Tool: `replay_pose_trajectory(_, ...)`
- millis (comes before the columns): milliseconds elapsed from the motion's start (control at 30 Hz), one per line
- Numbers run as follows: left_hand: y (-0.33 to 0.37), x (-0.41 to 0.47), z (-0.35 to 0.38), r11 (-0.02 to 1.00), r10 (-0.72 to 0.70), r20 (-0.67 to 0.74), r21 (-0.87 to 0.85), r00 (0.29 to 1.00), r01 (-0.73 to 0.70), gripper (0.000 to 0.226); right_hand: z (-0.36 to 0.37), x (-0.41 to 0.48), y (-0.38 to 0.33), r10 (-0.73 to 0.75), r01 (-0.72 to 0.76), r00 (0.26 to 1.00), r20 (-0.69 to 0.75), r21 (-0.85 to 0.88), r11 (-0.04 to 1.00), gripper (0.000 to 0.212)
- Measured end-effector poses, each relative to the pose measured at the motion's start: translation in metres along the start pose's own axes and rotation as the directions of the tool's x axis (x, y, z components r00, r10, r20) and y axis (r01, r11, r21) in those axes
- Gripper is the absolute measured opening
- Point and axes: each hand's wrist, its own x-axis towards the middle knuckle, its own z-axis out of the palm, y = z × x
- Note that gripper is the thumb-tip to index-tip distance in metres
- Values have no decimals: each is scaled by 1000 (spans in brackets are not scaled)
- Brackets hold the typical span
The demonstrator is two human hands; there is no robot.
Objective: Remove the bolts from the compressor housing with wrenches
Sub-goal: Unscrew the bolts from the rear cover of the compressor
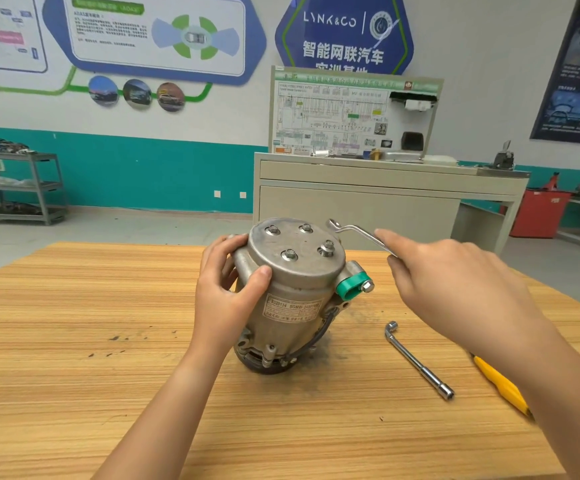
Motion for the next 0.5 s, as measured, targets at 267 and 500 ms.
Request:
replay_pose_trajectory(267, -1, 1, -1, 1000, 5, 6, -3, 1000, -5, 39, -5, -1, -24, -50, 79, 992, 113, -266, 961, 56)
replay_pose_trajectory(500, -4, 0, -3, 1000, 29, -19, -10, 999, -29, 40, 16, -14, -22, 25, -39, 998, -65, -232, 972, 47)
